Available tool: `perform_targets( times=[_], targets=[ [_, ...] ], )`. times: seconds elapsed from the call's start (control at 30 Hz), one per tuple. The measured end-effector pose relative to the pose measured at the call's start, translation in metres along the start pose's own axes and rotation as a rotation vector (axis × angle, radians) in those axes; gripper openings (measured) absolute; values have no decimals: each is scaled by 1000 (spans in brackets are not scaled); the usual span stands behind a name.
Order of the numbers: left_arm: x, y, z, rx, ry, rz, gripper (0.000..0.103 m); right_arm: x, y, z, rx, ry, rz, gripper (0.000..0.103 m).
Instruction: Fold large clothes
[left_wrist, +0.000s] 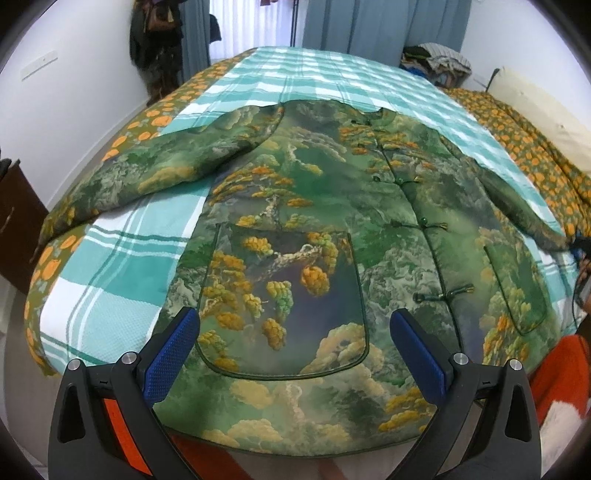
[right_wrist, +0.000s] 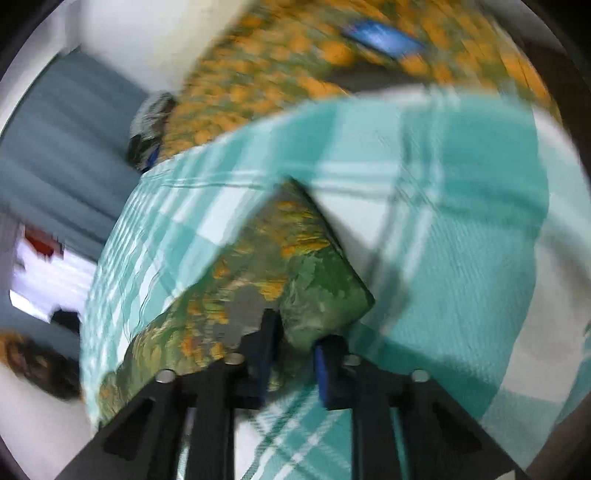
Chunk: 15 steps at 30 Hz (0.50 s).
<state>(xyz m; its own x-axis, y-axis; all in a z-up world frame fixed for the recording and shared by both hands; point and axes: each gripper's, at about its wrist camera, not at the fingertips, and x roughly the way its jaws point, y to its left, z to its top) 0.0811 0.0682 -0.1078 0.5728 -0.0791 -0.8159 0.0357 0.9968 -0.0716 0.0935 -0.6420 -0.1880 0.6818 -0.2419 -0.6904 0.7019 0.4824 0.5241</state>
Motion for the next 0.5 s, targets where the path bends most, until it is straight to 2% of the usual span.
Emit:
perform_targets(
  times=[0.1, 0.23, 0.27, 0.37, 0.5],
  targets=[
    [2, -6, 0, 13, -4, -6, 102, -42, 66, -16, -254, -52, 111, 12],
    [2, -20, 0, 27, -5, -35, 102, -100, 151, -68, -523, -74, 262, 12],
    [0, -23, 0, 30, -8, -43, 102, -115, 175, -91, -587, -72, 313, 12],
    [-7, -30, 0, 43, -21, -53, 102, -137, 220, -151, -724, -36, 392, 12],
    [-16, -30, -2, 43, -29, -62, 102, -137, 258, -234, -892, 17, 439, 12]
  ],
)
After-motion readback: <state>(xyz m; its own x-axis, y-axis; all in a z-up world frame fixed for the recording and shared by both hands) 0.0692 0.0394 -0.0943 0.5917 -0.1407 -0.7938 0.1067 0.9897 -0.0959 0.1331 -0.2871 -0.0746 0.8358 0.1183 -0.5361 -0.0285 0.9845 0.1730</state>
